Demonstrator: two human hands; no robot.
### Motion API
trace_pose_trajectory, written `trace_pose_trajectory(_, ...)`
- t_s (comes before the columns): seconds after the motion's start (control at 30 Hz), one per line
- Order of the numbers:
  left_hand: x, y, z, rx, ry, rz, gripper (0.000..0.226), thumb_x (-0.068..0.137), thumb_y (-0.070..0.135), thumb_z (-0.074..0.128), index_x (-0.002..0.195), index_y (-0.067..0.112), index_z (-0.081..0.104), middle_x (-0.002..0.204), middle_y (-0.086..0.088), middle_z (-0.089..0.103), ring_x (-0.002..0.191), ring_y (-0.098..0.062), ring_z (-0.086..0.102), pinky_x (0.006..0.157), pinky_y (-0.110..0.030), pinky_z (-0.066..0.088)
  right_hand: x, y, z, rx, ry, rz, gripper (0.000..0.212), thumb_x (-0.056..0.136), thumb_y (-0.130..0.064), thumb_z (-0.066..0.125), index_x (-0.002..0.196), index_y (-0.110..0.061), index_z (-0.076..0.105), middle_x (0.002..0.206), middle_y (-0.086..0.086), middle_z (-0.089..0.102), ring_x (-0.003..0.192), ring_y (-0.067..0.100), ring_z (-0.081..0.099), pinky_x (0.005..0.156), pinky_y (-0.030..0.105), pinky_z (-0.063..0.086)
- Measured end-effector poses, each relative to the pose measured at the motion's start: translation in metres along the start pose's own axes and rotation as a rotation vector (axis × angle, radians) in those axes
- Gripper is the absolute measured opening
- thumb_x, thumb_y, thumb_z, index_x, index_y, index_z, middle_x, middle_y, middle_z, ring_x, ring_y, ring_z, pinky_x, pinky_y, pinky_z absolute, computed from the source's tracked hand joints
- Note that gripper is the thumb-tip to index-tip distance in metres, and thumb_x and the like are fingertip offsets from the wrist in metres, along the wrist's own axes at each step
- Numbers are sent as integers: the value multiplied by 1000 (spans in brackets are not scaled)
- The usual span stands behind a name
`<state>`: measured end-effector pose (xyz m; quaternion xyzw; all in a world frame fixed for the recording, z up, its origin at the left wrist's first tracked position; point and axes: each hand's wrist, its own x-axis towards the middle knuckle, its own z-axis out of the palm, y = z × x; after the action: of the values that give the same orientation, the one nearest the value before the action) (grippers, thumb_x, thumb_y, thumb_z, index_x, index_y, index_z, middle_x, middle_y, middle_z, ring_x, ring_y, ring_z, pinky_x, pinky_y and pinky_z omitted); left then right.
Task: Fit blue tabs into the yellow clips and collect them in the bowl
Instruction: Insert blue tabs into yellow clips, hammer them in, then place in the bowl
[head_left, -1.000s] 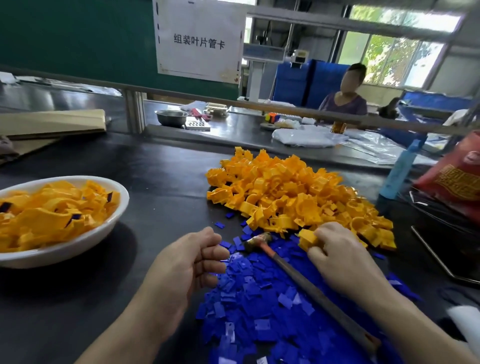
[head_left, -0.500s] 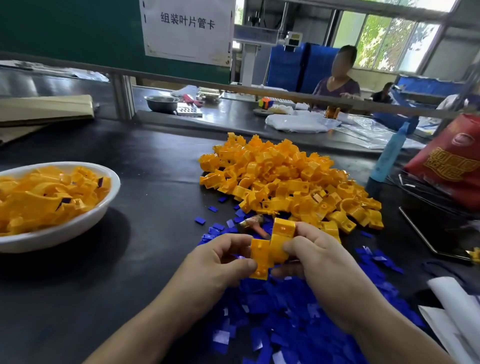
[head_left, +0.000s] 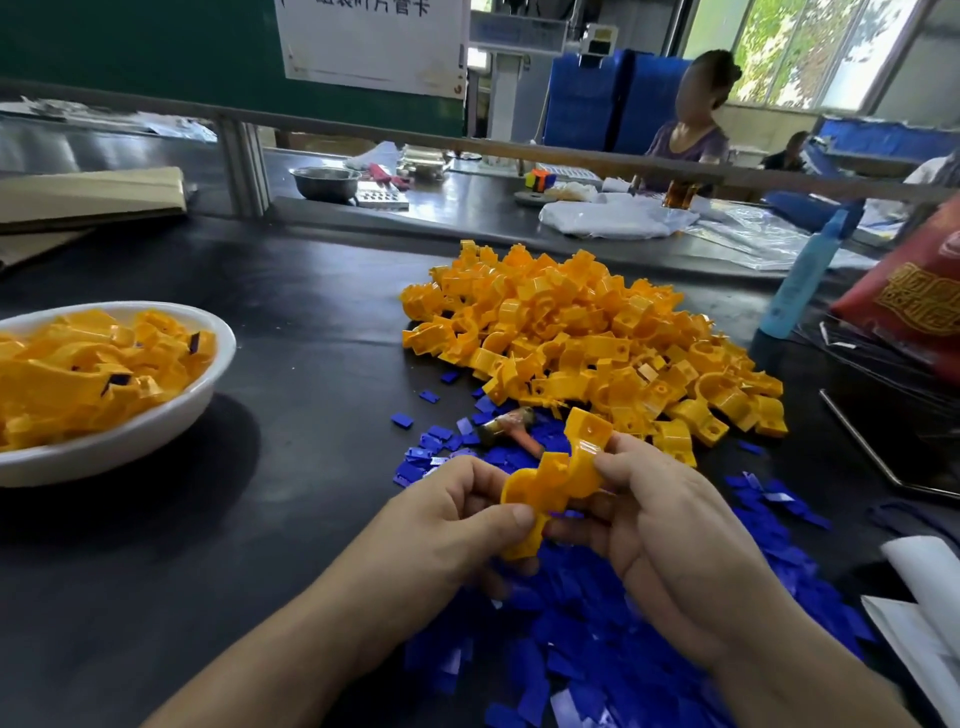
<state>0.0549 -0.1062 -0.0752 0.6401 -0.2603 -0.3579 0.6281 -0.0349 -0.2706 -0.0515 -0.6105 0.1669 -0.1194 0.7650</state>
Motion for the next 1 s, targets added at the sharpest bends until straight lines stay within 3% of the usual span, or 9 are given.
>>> trace_pose_trajectory(0.13, 0, -1, 3, -121, -77, -15, 32, 71, 42, 83, 99, 32, 71, 90, -3, 74, 82, -26, 72, 67, -30, 55, -2, 2, -5, 64, 5, 58, 31, 94, -17, 43, 118, -2, 56, 104, 19, 64, 92, 30, 64, 75, 45, 57)
trace_pose_trajectory(0.27, 2, -1, -3, -187, 37, 36, 50, 54, 53, 90, 95, 27, 75, 79, -2, 69, 70, -18, 67, 63, -26, 53, -6, -3, -6, 123, 75, 14, 21, 93, -18, 45, 100, -7, 62, 66, 6, 62, 58, 18, 60, 55, 32, 50)
trace_pose_trajectory(0.37, 4, -2, -8, -146, 126, 48, 57, 46, 60, 90, 91, 29, 75, 74, 4, 66, 64, -11, 61, 56, -23, 50, -3, -2, -7, -344, 223, -101, 24, 94, -27, 52, 113, -40, 59, 87, -10, 69, 71, 8, 67, 66, 26, 55)
trace_pose_trajectory(0.47, 5, -2, -9, -170, 152, 27, 50, 41, 57, 93, 81, 31, 74, 69, 2, 62, 59, -11, 57, 52, -26, 49, -4, 1, -14, -823, 360, -271, 56, 91, -36, 56, 142, -33, 33, 123, -20, 45, 97, -4, 55, 72, 15, 48)
trace_pose_trajectory(0.57, 3, 2, -8, -96, 181, -7, 43, 47, 52, 90, 83, 36, 71, 72, 2, 63, 55, -10, 56, 50, -25, 46, -11, 1, -10, -1036, 334, -474, 50, 89, -40, 53, 137, -35, 38, 116, -27, 38, 105, -4, 51, 78, 15, 48)
trace_pose_trajectory(0.67, -2, 5, -6, 296, 190, -28, 45, 54, 55, 83, 96, 53, 66, 95, 8, 65, 65, -9, 64, 56, -20, 49, -17, 2, 1, -980, 139, -496, 51, 82, -60, 43, 131, -54, 33, 110, -31, 45, 96, -12, 51, 61, 12, 48)
trace_pose_trajectory(0.73, -4, 7, -4, 368, 67, 3, 45, 60, 51, 82, 100, 57, 65, 99, 11, 67, 80, -9, 68, 66, -22, 54, -19, 4, 5, -949, 10, -416, 54, 75, -71, 33, 128, -65, 26, 111, -31, 47, 93, -9, 53, 66, 18, 50)
trace_pose_trajectory(0.8, -6, 8, -3, 334, -14, 40, 43, 64, 45, 81, 103, 53, 66, 100, 13, 70, 89, -9, 70, 75, -25, 57, -20, 7, 5, -919, -86, -348, 44, 75, -70, 30, 119, -69, 35, 107, -29, 53, 89, -4, 58, 70, 24, 53)
trace_pose_trajectory(1.0, -1, 6, -6, -104, 92, 115, 35, 62, 22, 83, 96, 28, 75, 95, -9, 74, 82, -20, 71, 70, -32, 59, -23, 7, 14, -615, -134, -240, 23, 88, -50, 43, 96, -40, 62, 88, -12, 67, 75, 5, 69, 62, 23, 58)
